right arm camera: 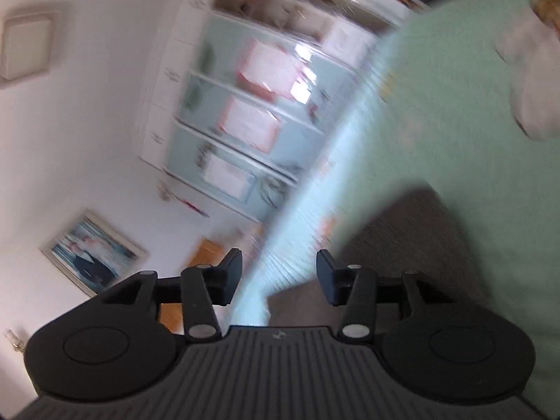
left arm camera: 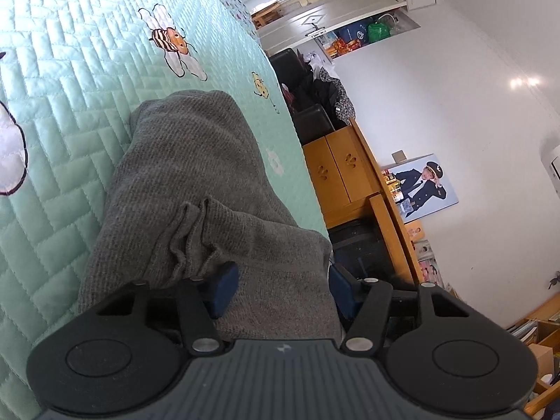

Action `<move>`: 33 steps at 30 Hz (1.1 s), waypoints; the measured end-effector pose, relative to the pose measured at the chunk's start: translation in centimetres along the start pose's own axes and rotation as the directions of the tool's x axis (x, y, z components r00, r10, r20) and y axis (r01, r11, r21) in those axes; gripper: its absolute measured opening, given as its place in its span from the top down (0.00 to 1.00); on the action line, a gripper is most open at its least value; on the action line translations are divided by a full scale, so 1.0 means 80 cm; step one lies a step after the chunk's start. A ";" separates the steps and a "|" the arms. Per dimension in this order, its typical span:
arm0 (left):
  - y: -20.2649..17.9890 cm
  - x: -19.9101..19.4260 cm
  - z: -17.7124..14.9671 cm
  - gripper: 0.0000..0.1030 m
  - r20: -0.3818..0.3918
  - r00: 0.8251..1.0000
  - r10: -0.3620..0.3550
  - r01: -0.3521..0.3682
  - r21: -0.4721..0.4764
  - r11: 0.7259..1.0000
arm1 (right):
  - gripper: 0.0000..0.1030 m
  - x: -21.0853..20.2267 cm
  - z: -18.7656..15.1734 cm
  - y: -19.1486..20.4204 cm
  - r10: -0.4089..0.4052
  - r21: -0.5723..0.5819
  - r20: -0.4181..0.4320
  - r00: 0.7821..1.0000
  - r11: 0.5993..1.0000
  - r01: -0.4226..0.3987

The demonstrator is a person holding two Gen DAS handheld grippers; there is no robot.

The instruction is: Fold clothes

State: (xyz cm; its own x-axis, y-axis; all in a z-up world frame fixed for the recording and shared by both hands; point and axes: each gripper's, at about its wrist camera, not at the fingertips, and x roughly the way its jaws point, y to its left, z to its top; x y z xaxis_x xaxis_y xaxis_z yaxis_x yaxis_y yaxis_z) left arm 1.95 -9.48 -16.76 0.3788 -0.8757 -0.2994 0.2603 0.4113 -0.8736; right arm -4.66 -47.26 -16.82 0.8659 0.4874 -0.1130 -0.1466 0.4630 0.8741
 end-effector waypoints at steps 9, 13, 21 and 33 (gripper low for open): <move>0.005 -0.001 0.002 0.41 0.006 1.000 -0.016 0.017 -0.022 1.000 | 0.49 -0.025 -0.007 0.066 -0.131 -0.248 -0.090 0.987 0.963 0.105; 0.008 -0.003 0.000 0.44 0.010 1.000 -0.024 0.025 -0.019 1.000 | 0.86 -0.027 -0.024 0.014 -0.161 -0.157 -0.095 0.982 0.977 0.145; -0.021 -0.006 -0.001 0.21 0.004 1.000 0.008 -0.009 0.034 0.999 | 0.18 -0.072 -0.013 0.058 -0.045 -0.075 -0.027 0.999 0.996 0.043; -0.128 -0.031 0.000 0.01 0.002 0.918 0.397 -0.393 0.149 0.908 | 0.04 -0.032 -0.002 0.175 -0.613 -0.427 -0.073 0.786 0.732 0.531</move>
State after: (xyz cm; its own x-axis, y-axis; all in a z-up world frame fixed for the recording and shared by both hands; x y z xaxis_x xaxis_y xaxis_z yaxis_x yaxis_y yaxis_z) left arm -1.63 -11.54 -7.07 0.4525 -0.6403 -0.6208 0.2200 0.7547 -0.6181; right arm -9.01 -41.86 -4.35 0.7360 0.1531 -0.6595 0.1483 0.9140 0.3776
